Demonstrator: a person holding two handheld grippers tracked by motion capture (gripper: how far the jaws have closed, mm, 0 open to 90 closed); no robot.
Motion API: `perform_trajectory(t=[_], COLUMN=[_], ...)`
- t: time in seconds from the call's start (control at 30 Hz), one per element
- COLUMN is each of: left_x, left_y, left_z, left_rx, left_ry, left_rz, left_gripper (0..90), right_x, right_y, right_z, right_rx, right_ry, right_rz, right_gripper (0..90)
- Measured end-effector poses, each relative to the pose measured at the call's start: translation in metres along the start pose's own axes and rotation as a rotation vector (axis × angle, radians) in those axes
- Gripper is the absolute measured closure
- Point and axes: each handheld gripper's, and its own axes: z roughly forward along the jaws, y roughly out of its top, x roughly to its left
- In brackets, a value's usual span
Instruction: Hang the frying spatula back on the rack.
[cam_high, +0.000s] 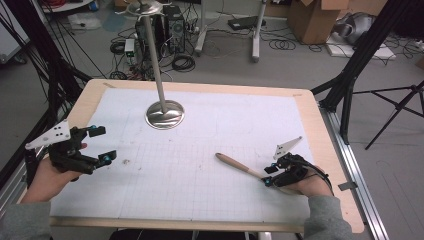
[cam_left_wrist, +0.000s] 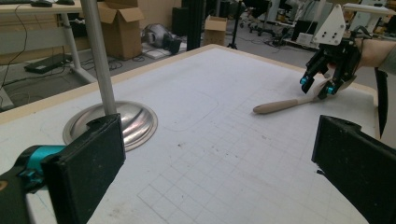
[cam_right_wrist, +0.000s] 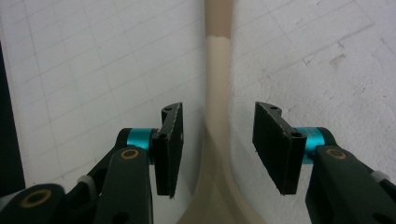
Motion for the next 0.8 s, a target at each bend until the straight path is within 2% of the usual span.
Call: perform_trajectory(t=[0.37,0.67,0.8], left_x=[-0.0002,-0.0002,0.0003], left_y=[-0.0008,-0.0011,-0.0018], left_z=[0.0011,0.0014,0.0012], left_rx=[0.003,0.005,0.006], left_ry=[-0.001,0.001,0.004], left_rz=[-0.003,-0.003,-0.004], left_gripper=[3.2,3.2,3.2], right_x=[-0.0015,0.0,0.0022], right_y=[0.0003,0.0016,0.0018], right_z=[0.0038,0.0064,0.007], right_rx=[0.026,0.038,0.037], right_ry=[0.002,0.018,0.018], right_rz=[0.013,0.006,0.02], right_gripper=[55.8,63.4,66.5])
